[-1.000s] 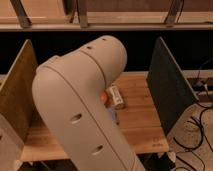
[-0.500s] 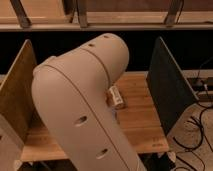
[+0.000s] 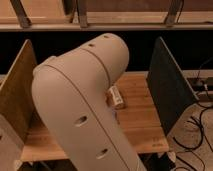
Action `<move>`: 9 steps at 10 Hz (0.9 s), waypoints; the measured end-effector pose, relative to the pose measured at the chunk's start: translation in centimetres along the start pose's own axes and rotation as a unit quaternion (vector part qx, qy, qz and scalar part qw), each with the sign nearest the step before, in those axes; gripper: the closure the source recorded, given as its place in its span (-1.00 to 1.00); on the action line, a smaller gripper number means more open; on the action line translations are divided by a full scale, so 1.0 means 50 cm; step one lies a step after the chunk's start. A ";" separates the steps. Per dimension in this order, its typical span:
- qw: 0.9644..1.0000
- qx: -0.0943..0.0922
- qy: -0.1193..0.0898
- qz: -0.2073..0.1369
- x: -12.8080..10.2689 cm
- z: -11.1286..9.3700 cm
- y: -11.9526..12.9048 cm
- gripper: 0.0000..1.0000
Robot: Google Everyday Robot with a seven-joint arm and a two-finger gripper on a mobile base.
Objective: Place the ceramic cup over the eraser
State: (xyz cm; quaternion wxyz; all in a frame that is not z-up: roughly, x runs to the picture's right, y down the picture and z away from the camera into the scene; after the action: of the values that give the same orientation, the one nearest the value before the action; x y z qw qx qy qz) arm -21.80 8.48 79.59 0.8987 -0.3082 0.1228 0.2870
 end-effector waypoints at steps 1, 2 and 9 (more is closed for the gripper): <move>1.000 0.000 0.000 0.000 0.000 0.000 0.000 0.91; 1.000 0.000 0.000 0.000 0.000 0.001 0.000 0.91; 1.000 0.000 0.000 0.000 0.000 0.001 0.000 0.44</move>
State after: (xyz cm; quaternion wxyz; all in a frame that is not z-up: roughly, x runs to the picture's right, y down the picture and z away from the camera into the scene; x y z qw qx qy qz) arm -21.82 8.52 79.61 0.8987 -0.3084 0.1230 0.2867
